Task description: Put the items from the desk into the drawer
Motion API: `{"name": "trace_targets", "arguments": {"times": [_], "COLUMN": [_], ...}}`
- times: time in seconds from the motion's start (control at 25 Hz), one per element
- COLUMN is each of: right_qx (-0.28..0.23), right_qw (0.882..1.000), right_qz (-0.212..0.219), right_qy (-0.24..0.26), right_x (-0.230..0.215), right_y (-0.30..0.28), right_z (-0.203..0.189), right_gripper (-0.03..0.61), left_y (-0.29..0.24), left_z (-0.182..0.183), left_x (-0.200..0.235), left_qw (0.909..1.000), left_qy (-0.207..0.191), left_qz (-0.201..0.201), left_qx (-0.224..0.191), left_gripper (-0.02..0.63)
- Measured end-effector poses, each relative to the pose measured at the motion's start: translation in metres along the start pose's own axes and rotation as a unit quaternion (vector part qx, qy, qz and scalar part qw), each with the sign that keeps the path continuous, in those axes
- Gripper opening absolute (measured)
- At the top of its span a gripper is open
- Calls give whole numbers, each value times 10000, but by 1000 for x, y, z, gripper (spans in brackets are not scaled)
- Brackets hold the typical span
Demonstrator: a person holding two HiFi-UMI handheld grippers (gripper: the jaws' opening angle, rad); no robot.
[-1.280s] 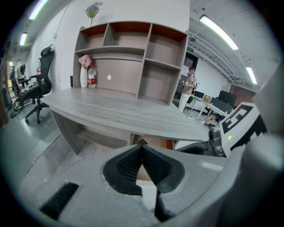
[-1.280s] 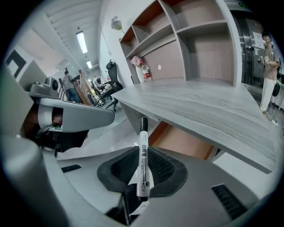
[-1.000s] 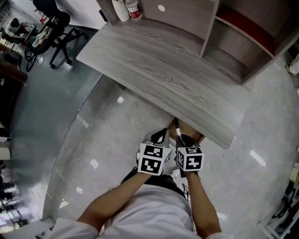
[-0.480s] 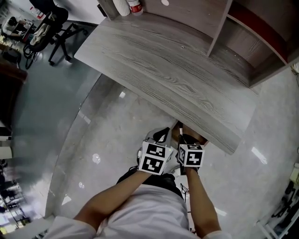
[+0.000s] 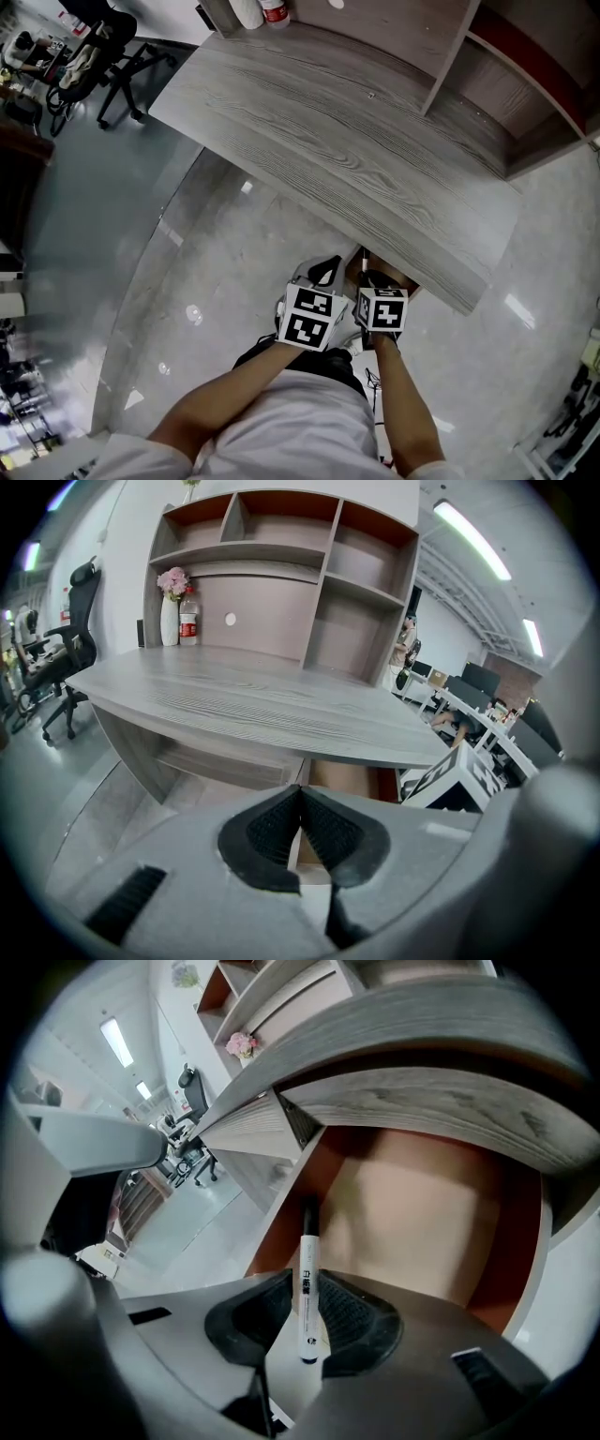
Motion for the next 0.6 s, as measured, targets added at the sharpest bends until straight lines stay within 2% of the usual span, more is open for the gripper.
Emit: {"name": "trace_targets", "arguments": {"times": [0.2, 0.6], "right_qx": [-20, -493], "right_qw": [10000, 9984], "right_qz": [69, 155], "right_qy": [-11, 249], "right_x": [1, 22], "right_y": [4, 56], "right_z": [-2, 8], "right_gripper": [80, 55], "left_y": [3, 24], "left_z": [-1, 6], "left_x": [-5, -31], "left_qw": [10000, 9996], "left_qy": [-10, -59], "left_qz": [-14, -104], "left_qx": [-28, -271], "left_gripper": [2, 2]}}
Point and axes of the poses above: the fingertips, and each gripper's own axes: y backward along the fingers, x to its left, z out of its top, the point moved 2 cm from there along y, backward along the fingers, and after that the axes turned 9 degrees about z, right-handed, at the moved point
